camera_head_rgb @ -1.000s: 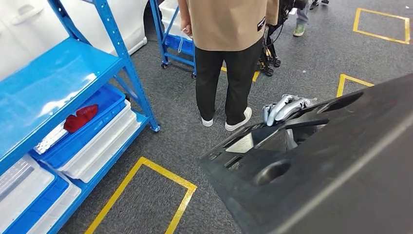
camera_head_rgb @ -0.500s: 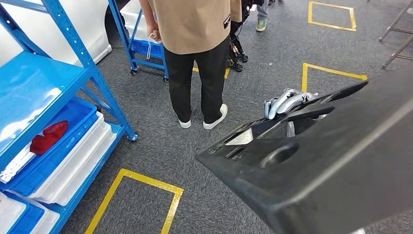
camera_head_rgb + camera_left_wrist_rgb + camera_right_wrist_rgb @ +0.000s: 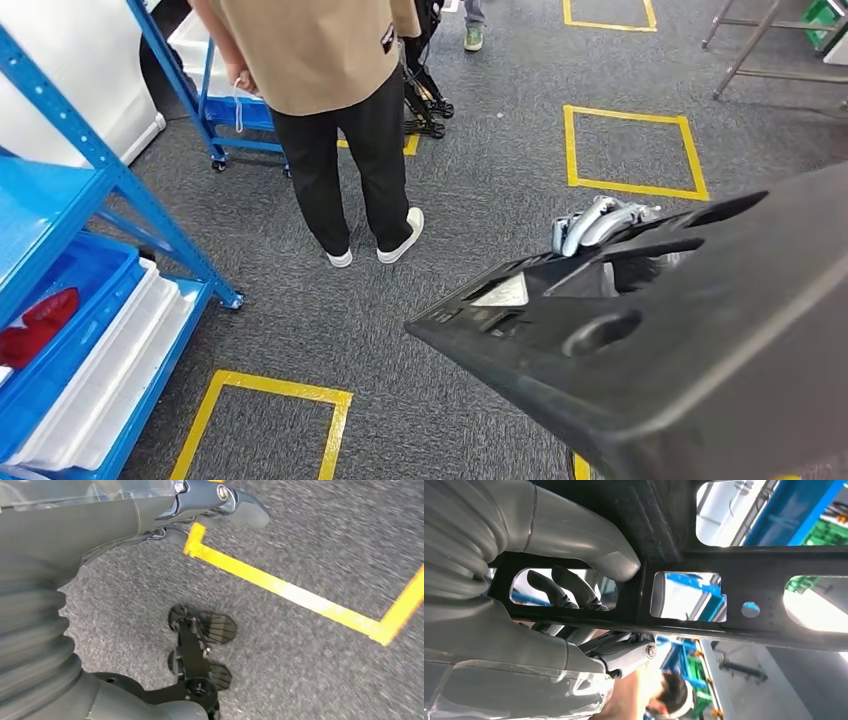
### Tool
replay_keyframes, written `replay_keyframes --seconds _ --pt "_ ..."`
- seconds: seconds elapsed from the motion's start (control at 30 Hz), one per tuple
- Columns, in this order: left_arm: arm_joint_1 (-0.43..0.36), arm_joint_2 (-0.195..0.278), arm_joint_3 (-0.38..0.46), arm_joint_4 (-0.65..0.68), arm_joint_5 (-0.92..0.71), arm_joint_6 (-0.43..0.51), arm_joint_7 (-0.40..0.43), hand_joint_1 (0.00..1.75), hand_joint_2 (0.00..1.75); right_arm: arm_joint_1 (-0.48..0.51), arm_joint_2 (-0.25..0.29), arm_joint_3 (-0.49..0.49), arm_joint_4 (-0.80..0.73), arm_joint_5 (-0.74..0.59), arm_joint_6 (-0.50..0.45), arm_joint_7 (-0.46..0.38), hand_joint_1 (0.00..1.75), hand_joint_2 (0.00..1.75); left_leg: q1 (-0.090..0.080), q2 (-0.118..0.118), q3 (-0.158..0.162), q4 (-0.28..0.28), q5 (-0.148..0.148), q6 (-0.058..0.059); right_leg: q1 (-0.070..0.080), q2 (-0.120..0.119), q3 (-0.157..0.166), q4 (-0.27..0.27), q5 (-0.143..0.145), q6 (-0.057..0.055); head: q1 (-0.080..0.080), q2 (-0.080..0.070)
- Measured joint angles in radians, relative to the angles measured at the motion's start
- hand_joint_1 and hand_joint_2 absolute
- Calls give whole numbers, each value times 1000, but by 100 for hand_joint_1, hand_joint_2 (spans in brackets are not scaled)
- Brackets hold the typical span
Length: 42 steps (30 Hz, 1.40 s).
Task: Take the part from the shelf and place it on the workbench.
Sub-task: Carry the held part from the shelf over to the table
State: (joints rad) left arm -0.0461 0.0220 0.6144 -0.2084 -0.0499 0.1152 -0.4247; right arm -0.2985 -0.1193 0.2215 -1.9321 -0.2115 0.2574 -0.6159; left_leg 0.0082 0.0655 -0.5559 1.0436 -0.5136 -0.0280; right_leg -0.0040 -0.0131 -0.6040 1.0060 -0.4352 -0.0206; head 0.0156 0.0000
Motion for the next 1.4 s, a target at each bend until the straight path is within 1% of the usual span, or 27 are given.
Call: replay_keyframes --seconds 0.07,0.1,0.13,0.17,0.2,0.23,0.3,0.37,0.43,0.5,0.57,0.63,0.67,0.7,0.77,0.83,0.87,0.93,0.97,1.03,1.1,1.17,1.2,1.23,1.3,1.37,1.4 --pt "5 3 8 0 4 6 6 0 175 4 1 0 3 3 6 -11 175 175 4 -45 -58 124 -65 -5 -1 19 2 -2 2 -8 -1 0" --pt "9 5 12 0 6 10 11 0 175 7 2 0 6 4 8 -14 175 175 4 -54 -92 195 -92 -6 0 31 2 -2 1 -10 -2 0" --pt "13 7 15 0 7 15 16 0 175 10 2 0 9 5 10 -15 175 175 4 -57 -119 245 -104 -7 1 43 2 -2 1 -11 -2 0" --pt "16 8 19 0 8 21 21 0 175 13 2 0 12 6 11 -15 175 175 4 -59 -129 258 -95 -7 2 56 3 -1 1 -11 -2 0" --pt "17 8 23 0 8 27 26 0 175 14 2 0 14 8 11 -13 175 175 4 -61 -119 227 -66 -6 2 70 4 0 1 -10 -2 0" --pt "18 8 28 0 8 32 31 0 175 15 2 0 15 11 10 -10 175 175 5 -71 -92 162 -25 -3 2 83 6 2 0 -9 -2 0" --pt "18 8 36 0 9 38 36 0 175 14 2 0 16 20 10 -2 175 175 7 -113 -31 25 34 2 2 107 4 8 -2 -3 -2 0" --pt "19 7 44 0 11 39 39 0 175 13 2 0 17 28 10 6 175 175 6 -136 -8 -29 43 9 -1 128 -2 11 -1 9 -2 0" --pt "17 5 50 0 12 39 39 0 175 12 3 1 20 35 9 11 175 175 5 -117 -4 -37 47 19 -4 141 -7 9 3 21 -2 0" --pt "16 0 55 0 12 37 39 0 175 5 3 1 23 40 9 14 175 175 6 -93 1 -48 55 34 -2 100 -23 39 -18 30 0 0" --pt "18 -4 57 0 11 34 38 0 175 -4 3 2 28 42 8 17 175 175 4 -67 2 -54 58 43 -1 42 -72 145 -77 37 4 0" --pt "21 -7 58 0 9 31 38 0 175 -5 3 3 32 44 1 20 175 175 2 -41 2 -54 56 45 -6 26 -131 270 -125 44 5 0" --pt "22 -9 59 0 7 29 39 0 175 -2 3 4 33 46 -4 21 175 175 2 -29 2 -54 55 45 -8 23 -141 292 -125 46 5 0" --pt "22 -11 59 0 4 26 40 0 175 1 2 4 33 47 -10 22 175 175 2 -17 3 -53 54 44 -10 20 -130 272 -107 48 6 0" --pt "21 -15 59 0 -4 22 44 0 175 4 1 4 29 50 -21 25 175 175 1 3 6 -51 49 39 -10 -13 -57 134 -48 46 7 0" --pt "21 -18 59 0 -12 21 51 0 175 5 0 4 20 54 -33 32 175 175 -3 21 10 -48 42 28 -1 -46 0 24 -16 35 7 0" --pt "21 -19 59 0 -15 21 55 0 175 7 0 4 14 56 -38 35 175 175 -5 30 12 -47 40 23 4 -51 8 5 -15 28 6 0" --pt "19 -24 58 0 -21 21 61 0 175 17 -4 4 3 58 -45 40 175 175 -5 45 16 -48 36 12 6 -29 8 2 -12 17 6 0" --pt "18 -27 58 0 -24 21 63 0 175 24 -8 3 -4 59 -47 40 175 175 -3 36 17 -43 29 7 4 -18 10 -1 -10 12 6 0" --pt "18 -34 58 -1 -30 20 63 0 175 36 -15 2 -12 61 -52 39 175 175 2 -8 -6 19 -13 -1 -2 2 15 -9 -6 0 4 0" --pt "22 -41 57 -1 -35 18 62 0 175 49 -20 1 -15 64 -57 33 175 175 5 -48 -67 153 -78 -4 -1 25 15 -10 -5 -5 1 0" --pt "26 -47 56 -1 -40 11 58 0 175 69 -29 -1 -15 70 -59 24 175 175 5 -56 -117 247 -102 -5 0 50 16 -8 -6 -6 0 0" --pt "27 -50 56 -1 -45 6 55 0 175 78 -35 -4 -15 72 -61 19 175 175 5 -58 -118 241 -84 -3 1 64 16 -7 -6 -5 0 0" --pt "28 -52 54 -1 -50 0 52 0 175 86 -42 -7 -15 73 -62 14 175 175 6 -63 -99 194 -48 -1 1 78 17 -6 -7 -4 0 0" --pt "27 -56 52 -1 -60 -9 50 0 175 99 -55 -16 -15 74 -69 5 175 175 9 -106 -39 52 22 5 0 104 18 -1 -9 2 -1 0" --pt "27 -59 48 0 -70 -14 51 0 175 110 -66 -25 -17 74 -78 1 175 175 10 -147 -4 -26 43 9 -3 127 11 3 -9 14 -1 0" --pt "26 -60 46 0 -73 -15 52 0 175 115 -72 -30 -19 74 -82 0 175 175 8 -150 -1 -32 39 12 -5 138 6 3 -6 21 0 0"
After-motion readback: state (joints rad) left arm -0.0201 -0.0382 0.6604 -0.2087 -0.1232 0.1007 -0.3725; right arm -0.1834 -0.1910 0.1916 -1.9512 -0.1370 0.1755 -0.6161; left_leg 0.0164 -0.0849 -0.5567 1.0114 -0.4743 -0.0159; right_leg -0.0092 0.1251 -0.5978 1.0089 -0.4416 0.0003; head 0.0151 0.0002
